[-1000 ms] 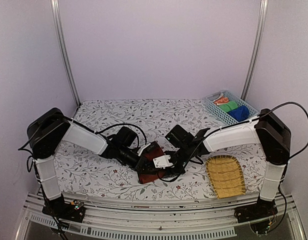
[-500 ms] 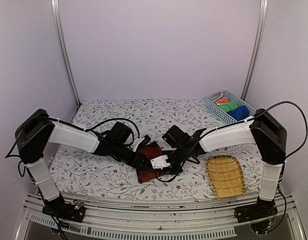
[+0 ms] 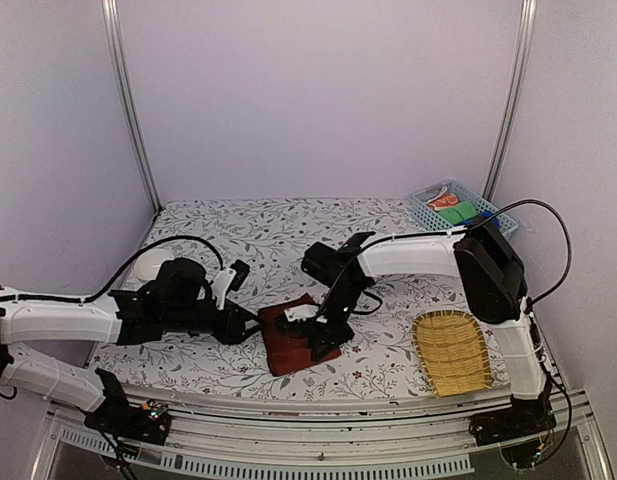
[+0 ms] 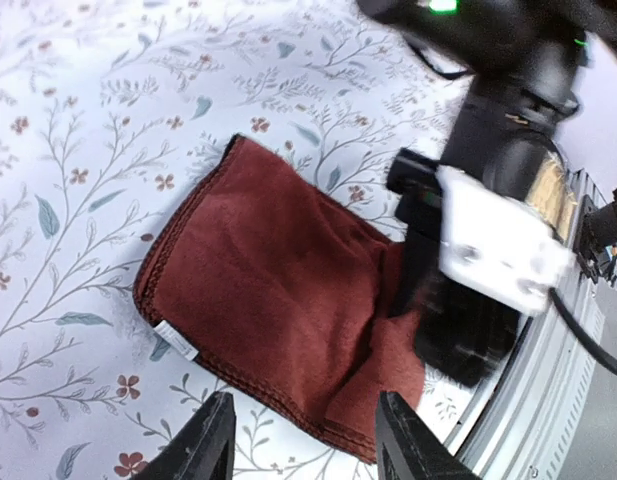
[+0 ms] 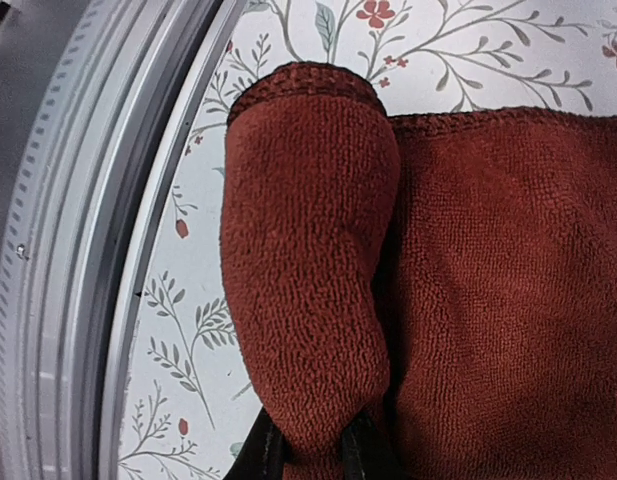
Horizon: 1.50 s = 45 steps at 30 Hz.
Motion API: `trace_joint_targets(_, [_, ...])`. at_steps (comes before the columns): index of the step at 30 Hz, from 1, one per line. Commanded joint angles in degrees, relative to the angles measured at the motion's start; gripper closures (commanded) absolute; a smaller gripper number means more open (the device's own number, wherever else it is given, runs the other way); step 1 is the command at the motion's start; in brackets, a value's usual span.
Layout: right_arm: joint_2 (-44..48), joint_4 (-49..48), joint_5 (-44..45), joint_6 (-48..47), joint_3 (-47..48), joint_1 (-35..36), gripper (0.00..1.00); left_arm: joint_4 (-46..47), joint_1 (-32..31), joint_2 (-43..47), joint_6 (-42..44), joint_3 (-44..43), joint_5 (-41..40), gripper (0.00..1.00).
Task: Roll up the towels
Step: Roll the towel at the center of the board.
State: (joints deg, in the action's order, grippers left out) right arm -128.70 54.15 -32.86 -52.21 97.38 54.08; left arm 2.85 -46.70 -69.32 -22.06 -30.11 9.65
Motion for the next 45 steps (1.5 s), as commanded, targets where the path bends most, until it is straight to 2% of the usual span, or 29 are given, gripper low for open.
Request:
trace_joint_targets(1, [-13.04, 18.92, -4.15, 2.76, 6.16, -2.51, 0.89, 1.45, -10.09, 9.75, 4.83, 3.25, -14.86, 0.5])
trace_joint_targets(5, [-20.25, 24.03, -5.62, 4.09, 15.97, -4.66, 0.88, -4.5, -18.22, 12.16, 4.94, 3.02, -23.86, 0.51])
trace_joint_targets(10, [-23.38, 24.01, -5.84, 6.49, 19.59, -5.02, 0.86, -10.6, -25.89, 8.1, 8.41, -1.09, -29.9, 0.5])
trace_joint_targets(14, [-23.81, 23.99, -7.11, 6.63, 20.11, -5.04, 0.85, -9.14, -28.02, 1.55, 15.19, -3.83, -30.78, 0.48])
trace_joint_targets(19, [-23.86, 24.04, -7.07, 6.76, 19.78, -5.12, 0.84, -8.86, -28.4, -13.08, 23.97, -11.43, -31.43, 0.47])
trace_joint_targets(22, [-23.86, 23.94, -7.02, 6.77, 19.77, -5.29, 0.84, -11.12, -28.32, -21.77, 26.48, -15.77, -36.34, 0.47])
trace_joint_targets(25, [-23.94, 24.02, -7.78, 6.77, 19.71, -5.39, 0.84, -9.75, -28.27, -26.77, 28.51, -17.68, -38.01, 0.47])
trace_joint_targets(31, [-23.91, 24.04, -8.27, 6.85, 19.28, -5.37, 0.84, -10.39, -28.18, -31.95, 29.8, -19.79, -36.92, 0.52])
trace_joint_targets(36, [-22.83, 24.06, -9.22, 6.61, 18.88, -5.59, 0.82, -10.7, -28.03, -33.37, 29.93, -20.6, -36.83, 0.67])
trace_joint_targets(40, [-13.41, 23.95, -10.79, 4.1, 16.1, -7.83, 0.56, -12.55, -26.5, -33.12, 27.96, -21.59, -33.11, 0.78])
trace_joint_targets(43, [-3.67, 23.97, -14.34, 1.24, 15.51, -11.62, 0.49, -13.0, -23.6, -30.9, 25.09, -21.17, -25.36, 0.81])
trace_joint_targets(45, [1.98, 23.95, -17.03, 1.01, 15.84, -14.99, 0.48, -14.03, -20.69, -30.11, 23.19, -21.49, -18.16, 0.84])
